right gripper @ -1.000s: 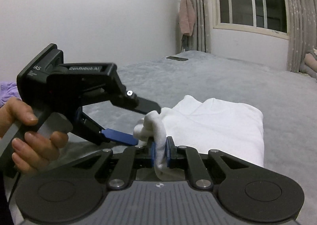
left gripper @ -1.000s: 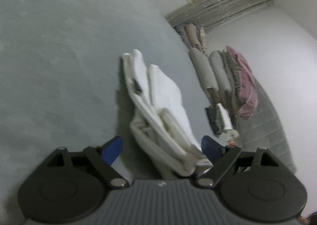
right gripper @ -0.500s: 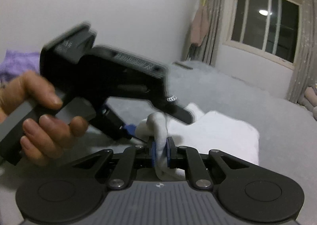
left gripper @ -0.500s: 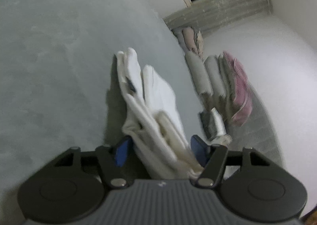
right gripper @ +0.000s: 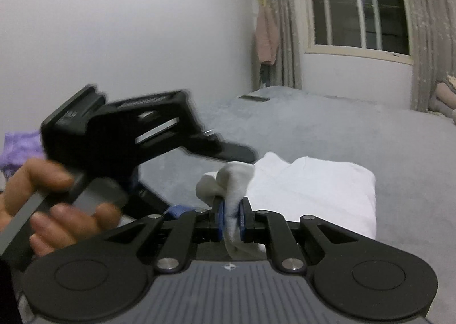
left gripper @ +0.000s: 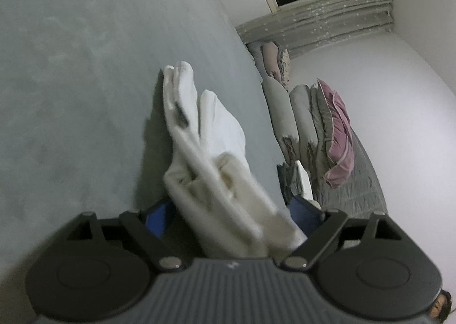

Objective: Fold clothes

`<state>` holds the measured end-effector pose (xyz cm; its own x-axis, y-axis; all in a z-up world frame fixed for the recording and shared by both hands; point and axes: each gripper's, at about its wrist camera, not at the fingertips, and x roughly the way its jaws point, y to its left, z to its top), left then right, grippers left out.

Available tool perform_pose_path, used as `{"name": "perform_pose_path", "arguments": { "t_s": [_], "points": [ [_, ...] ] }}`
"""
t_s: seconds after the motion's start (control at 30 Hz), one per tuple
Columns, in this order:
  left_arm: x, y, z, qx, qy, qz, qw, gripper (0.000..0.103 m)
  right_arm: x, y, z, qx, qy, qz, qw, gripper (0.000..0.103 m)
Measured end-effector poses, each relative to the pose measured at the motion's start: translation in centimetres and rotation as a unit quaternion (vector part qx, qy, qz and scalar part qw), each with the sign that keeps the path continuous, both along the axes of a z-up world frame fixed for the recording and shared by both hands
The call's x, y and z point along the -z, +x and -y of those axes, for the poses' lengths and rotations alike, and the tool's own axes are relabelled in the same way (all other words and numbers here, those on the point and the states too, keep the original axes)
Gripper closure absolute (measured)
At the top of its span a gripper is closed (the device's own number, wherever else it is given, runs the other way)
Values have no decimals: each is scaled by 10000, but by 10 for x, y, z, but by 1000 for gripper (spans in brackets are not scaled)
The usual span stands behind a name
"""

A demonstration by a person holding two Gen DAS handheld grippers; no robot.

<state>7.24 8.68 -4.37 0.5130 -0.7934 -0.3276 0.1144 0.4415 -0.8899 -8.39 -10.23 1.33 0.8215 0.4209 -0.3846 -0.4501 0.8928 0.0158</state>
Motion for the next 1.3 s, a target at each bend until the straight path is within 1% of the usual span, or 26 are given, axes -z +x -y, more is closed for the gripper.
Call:
{"name": "perform_pose_path", "arguments": {
  "t_s": [0.07, 0.1, 0.13, 0.17, 0.2, 0.27, 0.33, 0.4, 0.47, 0.53, 0.6, 0.63, 0.67, 0.7, 0.73, 0.77, 0.83, 0.87, 0.9, 0.93, 1.03, 1.1, 1.17, 1.27, 1.3],
  "points": [
    [-1, 0, 4, -3, 195, 86, 9998, 18, 5, -3, -10, -106, -370, 54, 9992, 92],
    [-3, 0, 7, 7, 325, 146, 9994, 23, 8, -5, -15, -162, -594, 98, 9981, 92],
    [-4, 0, 10, 17, 454, 206, 9988, 34, 10, -7, -20, -198, -750, 134, 9969, 92],
    [-6, 0, 13, 27, 584, 266, 9979, 41, 13, -9, -24, -233, -904, 169, 9955, 92],
    [-7, 0, 15, 37, 713, 326, 9969, 52, 13, -9, -24, -249, -904, 145, 9955, 92],
    [-10, -1, 21, 57, 972, 446, 9942, 58, 12, -9, -21, -282, -810, 54, 9963, 91],
    [-13, -1, 26, 77, 1230, 566, 9908, 63, 8, -9, -14, -455, -637, -140, 9968, 87],
    [-16, -1, 31, 97, 1486, 684, 9865, 65, 3, -11, -6, -650, -486, -309, 9962, 85],
    [-19, -1, 37, 114, 1725, 800, 9817, 65, -3, -15, 3, -867, -361, -452, 9946, 82],
    [-23, -3, 41, 112, 1867, 894, 9783, 65, -12, -16, 20, -865, -28, -560, 9947, 79],
    [-28, -5, 45, 105, 1972, 965, 9755, 65, -20, -5, 49, -605, 515, -764, 9939, 75],
    [-31, -7, 46, 104, 1997, 985, 9748, 66, -23, -1, 65, -358, 789, -852, 9926, 70],
    [-32, -9, 45, 109, 1975, 982, 9753, 66, -24, 2, 78, -93, 949, -923, 9912, 63],
    [-32, -11, 44, 114, 1952, 979, 9758, 67, -22, 6, 92, 230, 1042, -997, 9893, 60],
    [-33, -12, 43, 119, 1930, 976, 9763, 69, -21, 10, 106, 555, 1132, -1069, 9862, 57],
    [-32, -15, 39, 126, 1890, 961, 9772, 70, -18, 13, 115, 765, 1202, -1162, 9829, 53],
    [-25, -22, 20, 141, 1737, 881, 9808, 72, -7, 23, 135, 1072, 1552, -1507, 9704, 50],
    [-25, -22, 19, 140, 1721, 871, 9811, 72, -1, 27, 144, 1094, 1890, -1702, 9609, 48],
    [-24, -22, 18, 139, 1705, 860, 9815, 73, 5, 31, 152, 1062, 2277, -1909, 9489, 48],
    [-23, -22, 18, 138, 1690, 849, 9819, 73, 9, 34, 156, 1024, 2562, -2068, 9387, 48],
    [-20, -21, 15, 136, 1642, 817, 9829, 73, 19, 39, 153, 794, 3008, -2390, 9198, 47],
    [-18, -20, 14, 135, 1611, 795, 9836, 73, 25, 38, 154, 767, 2986, -2499, 9179, 46],
    [-17, -20, 15, 137, 1615, 793, 9836, 73, 29, 46, 156, 744, 3119, -2585, 9112, 45],
    [-17, -21, 18, 136, 1666, 808, 9826, 73, 36, 46, 149, 767, 3179, -2578, 9092, 44],
    [-17, -21, 19, 132, 1694, 819, 9820, 73, 36, 45, 146, 792, 3131, -2538, 9117, 43]
  ]
}}
